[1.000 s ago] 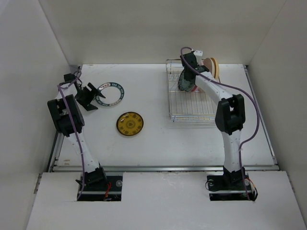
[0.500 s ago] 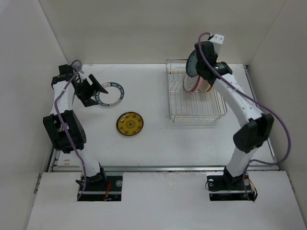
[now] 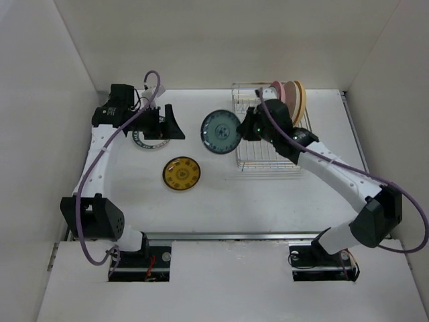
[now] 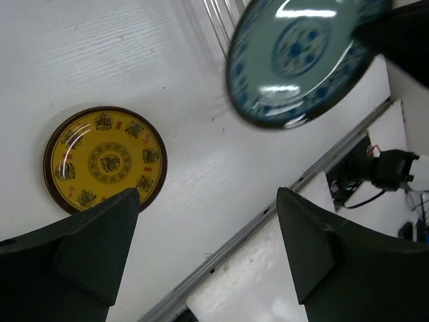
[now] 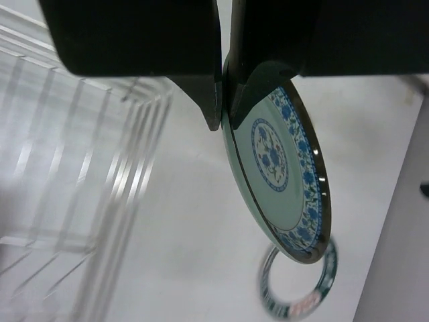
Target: Unload the plates from the dish rack
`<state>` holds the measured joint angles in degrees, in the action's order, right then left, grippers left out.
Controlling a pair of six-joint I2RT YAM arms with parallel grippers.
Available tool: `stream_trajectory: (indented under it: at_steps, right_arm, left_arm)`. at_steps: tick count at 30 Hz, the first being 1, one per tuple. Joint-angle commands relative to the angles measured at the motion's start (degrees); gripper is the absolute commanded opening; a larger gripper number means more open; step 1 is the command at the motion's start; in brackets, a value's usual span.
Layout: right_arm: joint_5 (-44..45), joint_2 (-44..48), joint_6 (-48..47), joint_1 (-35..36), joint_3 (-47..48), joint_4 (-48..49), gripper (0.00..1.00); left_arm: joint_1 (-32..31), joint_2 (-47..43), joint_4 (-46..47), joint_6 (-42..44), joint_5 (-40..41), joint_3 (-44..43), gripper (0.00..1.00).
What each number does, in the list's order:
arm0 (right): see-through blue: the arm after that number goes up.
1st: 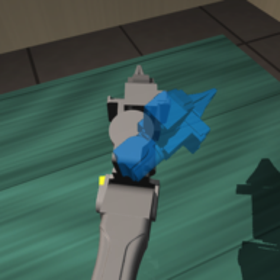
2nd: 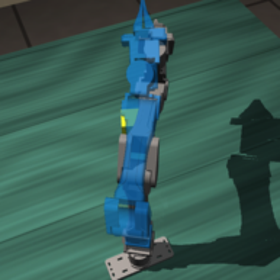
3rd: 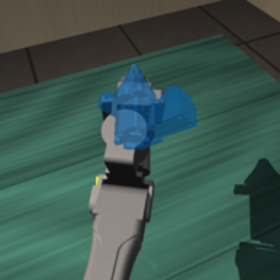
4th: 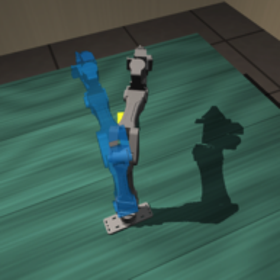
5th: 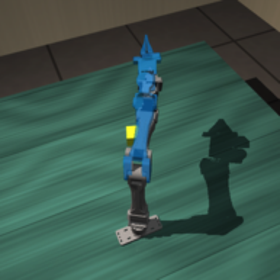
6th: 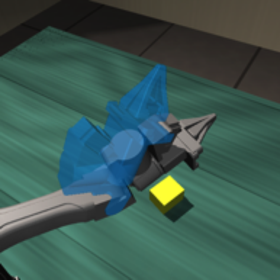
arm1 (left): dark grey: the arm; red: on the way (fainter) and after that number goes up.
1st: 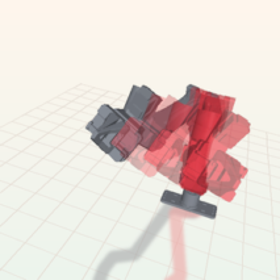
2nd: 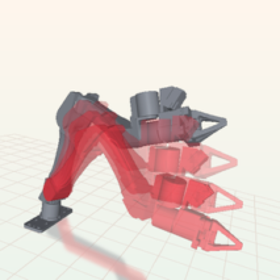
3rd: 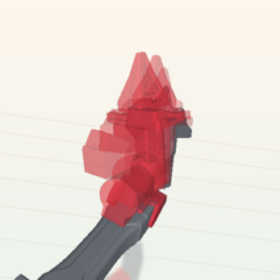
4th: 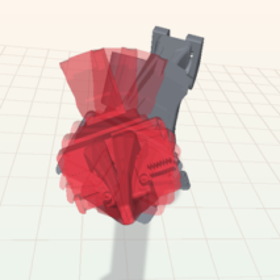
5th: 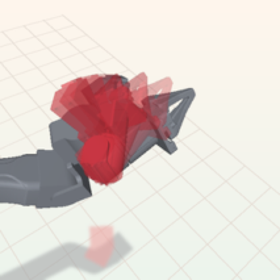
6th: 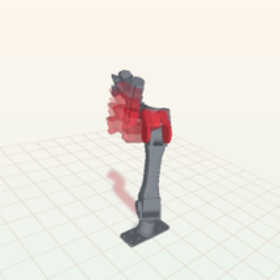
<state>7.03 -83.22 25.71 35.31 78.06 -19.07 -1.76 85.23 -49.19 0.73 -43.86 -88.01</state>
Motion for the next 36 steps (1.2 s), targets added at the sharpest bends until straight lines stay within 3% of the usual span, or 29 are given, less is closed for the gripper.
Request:
stream_trajectory:
  at_steps: [1, 6, 11, 16, 17, 22, 24, 27, 30, 36]
  right_arm:
    - [-15.5, 2.1, 5.0, 4.7, -3.8, 13.6, 0.0]
    - [-15.6, 3.4, 5.6, 9.0, -7.5, 19.3, 0.0]
    - [-18.0, 1.3, 5.6, 10.2, -9.3, 21.9, 0.0]
    - [-21.2, -2.9, 5.6, 10.2, -8.8, 24.2, 0.0]
    - [-22.1, -3.5, 6.2, 10.2, -8.8, 24.9, 0.0]
    - [-25.3, -7.5, 6.7, 10.2, -7.1, 26.2, 0.0]
    - [-25.3, -9.1, 6.7, 10.2, -6.0, 24.1, 0.11]
    - [-22.4, -10.4, 6.7, 10.2, -3.5, 19.4, 0.55]
    - [-16.7, -10.9, 6.7, 10.2, -1.3, 13.6, 0.67]
    - [-6.6, -6.6, 6.7, 10.2, -1.3, 8.6, 0.7]
  left_arm:
    - [-3.3, -2.8, 0.9, 6.0, -0.5, 2.5, 0.8]
    - [-4.7, 0.7, -0.4, 6.6, 5.5, 2.0, 0.75]
    - [-5.3, 3.4, -5.4, 10.4, 1.3, 1.3, 0.66]
    - [-5.8, 3.9, -11.1, 16.3, -0.5, 1.8, 0.24]
    - [-5.8, 3.9, -12.4, 18.8, -2.0, 1.8, 0.03]
    - [-5.8, 6.0, -24.6, 28.4, -6.9, 1.0, 0.0]
    - [-4.7, 6.0, -24.6, 28.4, -4.9, 1.0, 0.0]
    - [-1.9, 6.0, -20.1, 23.8, 0.7, 3.1, 0.0]
    - [1.7, 8.4, -18.3, 22.3, 3.9, 3.6, 0.0]
    - [3.4, 18.9, -16.7, 21.5, 6.8, 2.8, 0.0]
